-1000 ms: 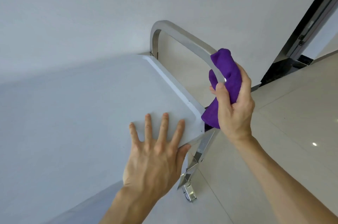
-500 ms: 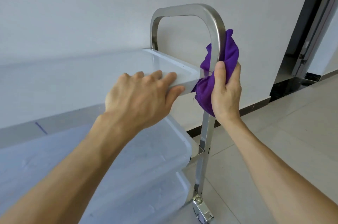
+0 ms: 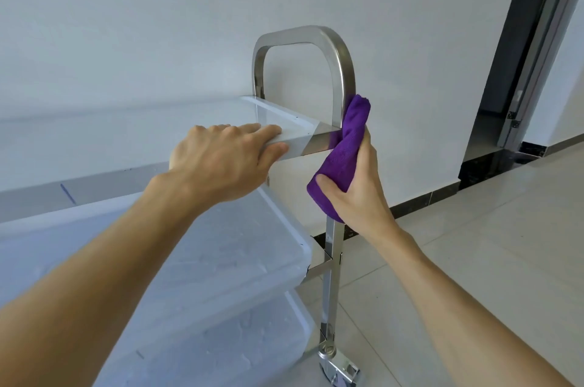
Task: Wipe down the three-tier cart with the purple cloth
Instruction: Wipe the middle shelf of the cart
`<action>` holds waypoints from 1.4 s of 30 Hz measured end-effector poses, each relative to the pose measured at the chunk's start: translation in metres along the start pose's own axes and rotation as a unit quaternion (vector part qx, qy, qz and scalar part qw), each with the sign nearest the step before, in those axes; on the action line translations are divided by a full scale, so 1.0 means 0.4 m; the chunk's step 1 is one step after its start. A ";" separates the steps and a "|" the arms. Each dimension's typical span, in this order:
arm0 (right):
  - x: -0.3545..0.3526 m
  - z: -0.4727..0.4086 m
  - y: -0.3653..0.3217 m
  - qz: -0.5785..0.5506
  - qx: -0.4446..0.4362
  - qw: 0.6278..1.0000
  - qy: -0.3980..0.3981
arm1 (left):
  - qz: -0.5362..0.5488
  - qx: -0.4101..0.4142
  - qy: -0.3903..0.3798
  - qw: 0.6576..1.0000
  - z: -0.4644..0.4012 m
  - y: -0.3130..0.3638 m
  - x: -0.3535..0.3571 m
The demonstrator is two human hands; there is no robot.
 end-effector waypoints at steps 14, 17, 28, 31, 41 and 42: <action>0.091 0.045 0.084 0.000 0.108 0.979 0.173 | -0.030 0.012 0.029 0.999 0.004 -0.004 0.006; 0.106 0.176 0.170 -0.013 0.179 0.974 0.141 | -0.030 0.008 0.029 0.999 0.005 -0.004 0.006; 0.062 0.021 0.050 -0.016 0.137 0.983 0.122 | -0.054 0.015 0.033 0.998 0.014 -0.005 0.008; 0.067 -0.009 0.023 -0.017 0.114 0.984 0.133 | -0.064 0.018 0.028 0.997 0.011 -0.010 0.011; 0.051 0.274 0.205 -0.009 0.232 0.973 -0.014 | -0.048 0.117 0.101 0.987 0.155 0.028 0.040; 0.043 0.282 0.199 -0.008 0.228 0.974 0.003 | -0.034 0.126 0.104 0.986 0.187 0.035 0.054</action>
Point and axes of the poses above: each hand's wrist, its own z-axis away from the middle knuckle, its own x-axis out of the palm, y = z × x, the point moved 2 cm from there along -z, towards the middle knuckle, and after that the axes turned 8 degrees about y, right-handed, at the moved point
